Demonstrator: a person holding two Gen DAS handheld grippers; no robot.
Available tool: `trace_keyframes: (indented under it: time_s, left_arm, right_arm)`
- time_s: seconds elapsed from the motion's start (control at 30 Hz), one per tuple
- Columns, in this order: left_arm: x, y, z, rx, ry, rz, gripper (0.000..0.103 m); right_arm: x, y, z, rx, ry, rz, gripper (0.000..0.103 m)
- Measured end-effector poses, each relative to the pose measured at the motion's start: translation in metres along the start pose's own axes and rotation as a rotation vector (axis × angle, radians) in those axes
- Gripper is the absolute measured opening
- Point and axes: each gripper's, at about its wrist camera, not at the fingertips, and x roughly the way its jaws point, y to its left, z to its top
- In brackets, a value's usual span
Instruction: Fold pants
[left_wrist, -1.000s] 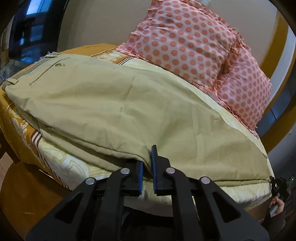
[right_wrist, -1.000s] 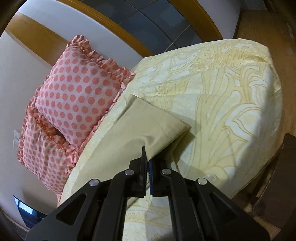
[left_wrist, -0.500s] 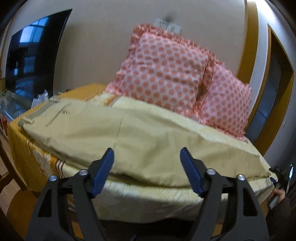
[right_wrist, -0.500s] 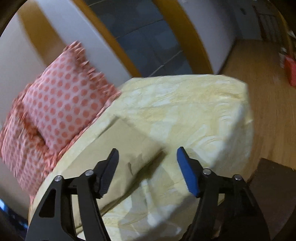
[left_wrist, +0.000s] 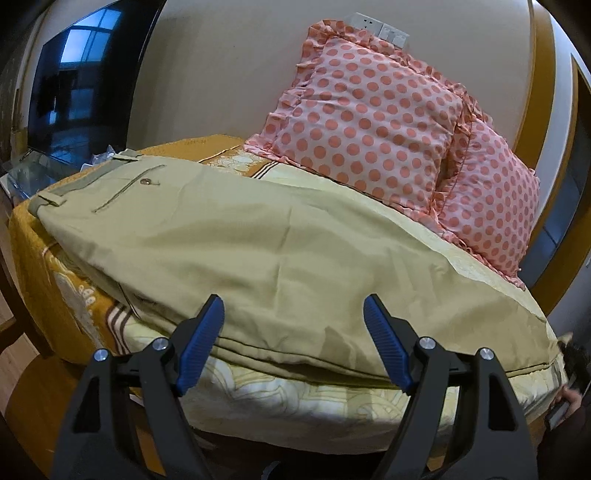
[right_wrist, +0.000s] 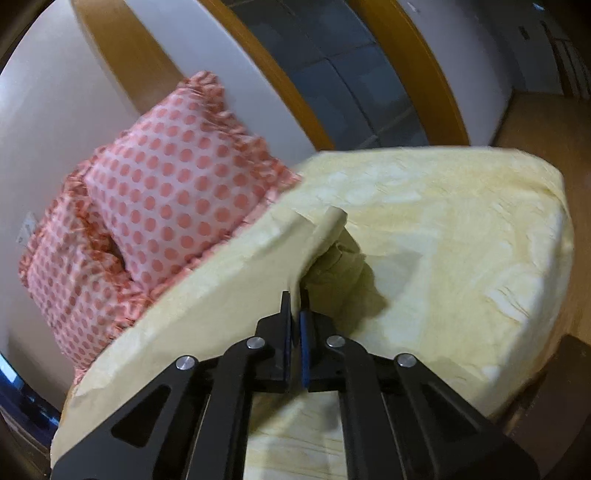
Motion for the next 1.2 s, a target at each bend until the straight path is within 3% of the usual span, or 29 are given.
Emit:
trace_keyframes:
  time_s: [0.13,0.23,0.33,0.4,0.5,0.57,0.63,0.7,0.73,0.8,0.9,0.93,1.07,1.2]
  left_arm:
    - [0.000,-0.006,-0.003,0.040,-0.015,0.013,0.080]
    - [-0.006,-0.002,0.001,0.015,-0.035,-0.007,0.080]
    - [-0.018,0.002,0.009,-0.015,-0.081,0.005,0.080]
    - [-0.028,0.009,0.015,-0.024,-0.129,0.053,0.081]
    - [-0.035,0.029,0.019,-0.038,-0.160,0.153,0.084]
    - [-0.039,0.045,0.022,-0.066,-0.168,0.193,0.084]
    - [-0.042,0.065,0.025,-0.100,-0.177,0.234,0.084]
    - [-0.043,0.079,0.029,-0.125,-0.186,0.261,0.084]
    - [-0.042,0.085,0.030,-0.137,-0.190,0.272,0.084]
    - [-0.038,0.099,0.034,-0.166,-0.186,0.287,0.084]
    - [-0.029,0.114,0.037,-0.206,-0.169,0.301,0.084]
    - [-0.028,0.118,0.038,-0.219,-0.164,0.302,0.084]
    - [-0.018,0.134,0.044,-0.259,-0.145,0.294,0.083]
    - [-0.010,0.138,0.043,-0.286,-0.117,0.299,0.083]
  right_arm:
    - [-0.002,0.078,0.007,-0.126,-0.003,0.183,0.004]
    - [-0.005,0.158,-0.008,-0.234,0.028,0.394,0.004]
    - [-0.001,0.246,-0.063,-0.374,0.148,0.617,0.004]
    - [0.003,0.289,-0.117,-0.497,0.264,0.705,0.004]
    - [0.007,0.330,-0.206,-0.774,0.481,0.704,0.006]
    - [0.003,0.337,-0.240,-0.874,0.563,0.698,0.011]
    - [-0.005,0.336,-0.245,-0.867,0.562,0.719,0.027]
    - [-0.011,0.332,-0.235,-0.822,0.515,0.717,0.069]
    - [-0.013,0.329,-0.227,-0.782,0.461,0.719,0.070]
    - [-0.005,0.325,-0.220,-0.749,0.437,0.672,0.067]
    - [0.031,0.329,-0.241,-0.803,0.615,0.519,0.057]
    - [0.024,0.330,-0.240,-0.820,0.570,0.544,0.056]
    - [0.018,0.332,-0.247,-0.866,0.575,0.565,0.061]
    - [0.021,0.328,-0.247,-0.822,0.583,0.590,0.066]
